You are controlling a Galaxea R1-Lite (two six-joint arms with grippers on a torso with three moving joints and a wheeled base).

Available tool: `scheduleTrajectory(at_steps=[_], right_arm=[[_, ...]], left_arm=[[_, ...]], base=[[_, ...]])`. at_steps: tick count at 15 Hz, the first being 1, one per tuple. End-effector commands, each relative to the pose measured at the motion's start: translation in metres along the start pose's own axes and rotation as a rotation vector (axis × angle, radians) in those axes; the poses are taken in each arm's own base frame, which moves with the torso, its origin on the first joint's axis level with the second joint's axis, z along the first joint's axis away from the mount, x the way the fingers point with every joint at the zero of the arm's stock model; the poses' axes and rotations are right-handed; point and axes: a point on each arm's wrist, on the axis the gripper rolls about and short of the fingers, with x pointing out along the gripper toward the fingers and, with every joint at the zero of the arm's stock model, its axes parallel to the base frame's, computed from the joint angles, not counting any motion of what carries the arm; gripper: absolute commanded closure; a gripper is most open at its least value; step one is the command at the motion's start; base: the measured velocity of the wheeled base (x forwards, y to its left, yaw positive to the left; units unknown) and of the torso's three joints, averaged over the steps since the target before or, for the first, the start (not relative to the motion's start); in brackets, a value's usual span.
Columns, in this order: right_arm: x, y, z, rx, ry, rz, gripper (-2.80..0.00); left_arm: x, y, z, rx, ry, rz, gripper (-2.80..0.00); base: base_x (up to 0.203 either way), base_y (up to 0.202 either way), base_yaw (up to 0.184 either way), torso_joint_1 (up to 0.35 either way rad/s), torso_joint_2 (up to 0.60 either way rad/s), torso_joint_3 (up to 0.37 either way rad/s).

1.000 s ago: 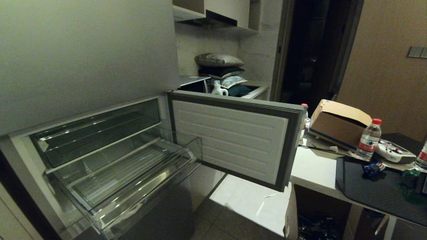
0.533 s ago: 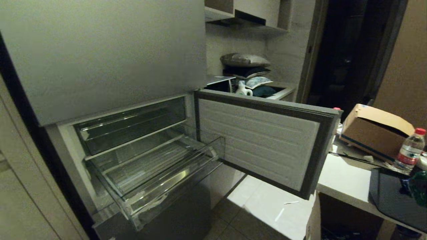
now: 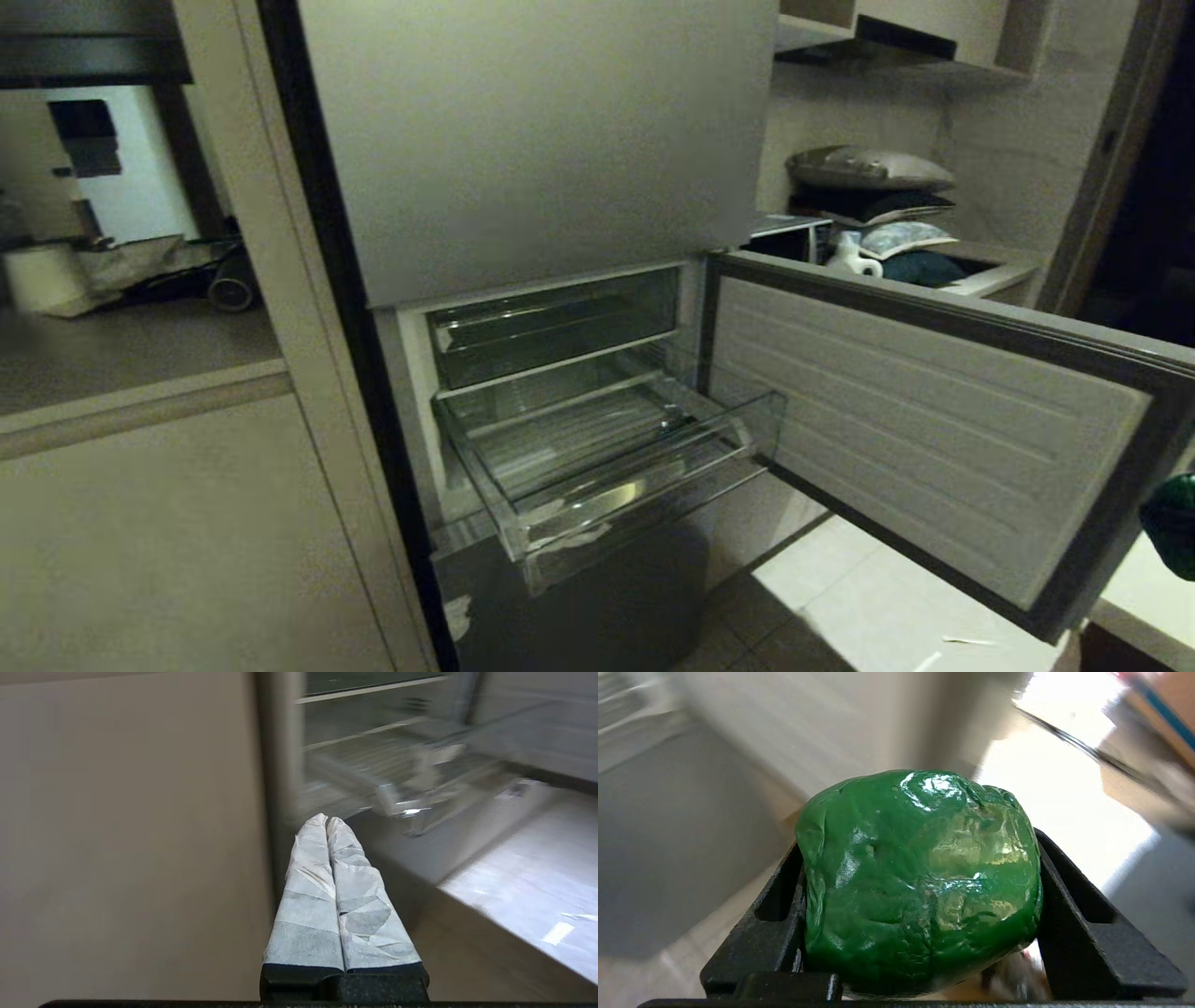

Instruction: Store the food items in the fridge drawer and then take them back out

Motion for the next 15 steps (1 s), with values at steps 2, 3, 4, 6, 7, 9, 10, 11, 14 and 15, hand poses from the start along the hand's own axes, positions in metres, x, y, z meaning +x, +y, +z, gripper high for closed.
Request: scheduleTrajectory(at_steps=[2, 3, 4, 6, 7, 9, 10, 11, 14, 15], right_arm=[[-0.001, 0.014, -0.004, -0.105, -0.001, 0.076, 0.0], [0.0, 0.017, -0.006, -0.124, 0.006, 0.095, 0.0], [0.002, 0.019, -0.006, -0.131, 0.011, 0.111, 0.0], [0.005, 0.024, -0.006, -0.144, 0.016, 0.14, 0.0], [0.007, 0.025, -0.005, -0.145, 0.019, 0.147, 0.0], [0.017, 0.027, 0.003, -0.15, 0.017, 0.172, 0.0], [0.024, 0.028, 0.013, -0.152, 0.007, 0.191, 0.0], [0.034, 0.031, 0.022, -0.153, -0.003, 0.222, 0.0], [0.067, 0.049, 0.047, -0.139, -0.011, 0.328, 0.0], [0.078, 0.056, 0.052, -0.139, -0.005, 0.354, 0.0]], left_arm=[[0.0, 0.0, 0.0, 0.0, 0.002, 0.0, 0.0], [0.0, 0.0, 0.0, 0.0, 0.002, 0.0, 0.0], [0.0, 0.0, 0.0, 0.0, 0.002, 0.0, 0.0], [0.0, 0.0, 0.0, 0.0, 0.002, 0.0, 0.0], [0.0, 0.0, 0.0, 0.0, 0.002, 0.0, 0.0], [0.0, 0.0, 0.0, 0.0, 0.002, 0.0, 0.0], [0.0, 0.0, 0.0, 0.0, 0.002, 0.0, 0.0], [0.0, 0.0, 0.0, 0.0, 0.001, 0.0, 0.0], [0.0, 0.0, 0.0, 0.0, 0.002, 0.0, 0.0], [0.0, 0.0, 0.0, 0.0, 0.002, 0.0, 0.0]], base=[[-0.001, -0.01, 0.176, 0.001, 0.01, 0.004], [0.002, -0.011, 0.173, 0.002, 0.0, -0.001], [0.003, -0.005, 0.179, 0.002, 0.0, 0.002], [0.001, -0.01, 0.172, 0.006, 0.0, 0.003], [-0.002, -0.009, 0.175, -0.002, 0.0, 0.002], [0.003, -0.006, 0.167, 0.002, 0.01, 0.002], [-0.001, -0.006, 0.128, 0.005, 0.0, 0.0], [-0.004, -0.005, 0.081, 0.003, 0.01, 0.007], [0.0, 0.0, 0.0, 0.0, 0.0, 0.0], [0.0, 0.0, 0.0, 0.0, 0.0, 0.0]])
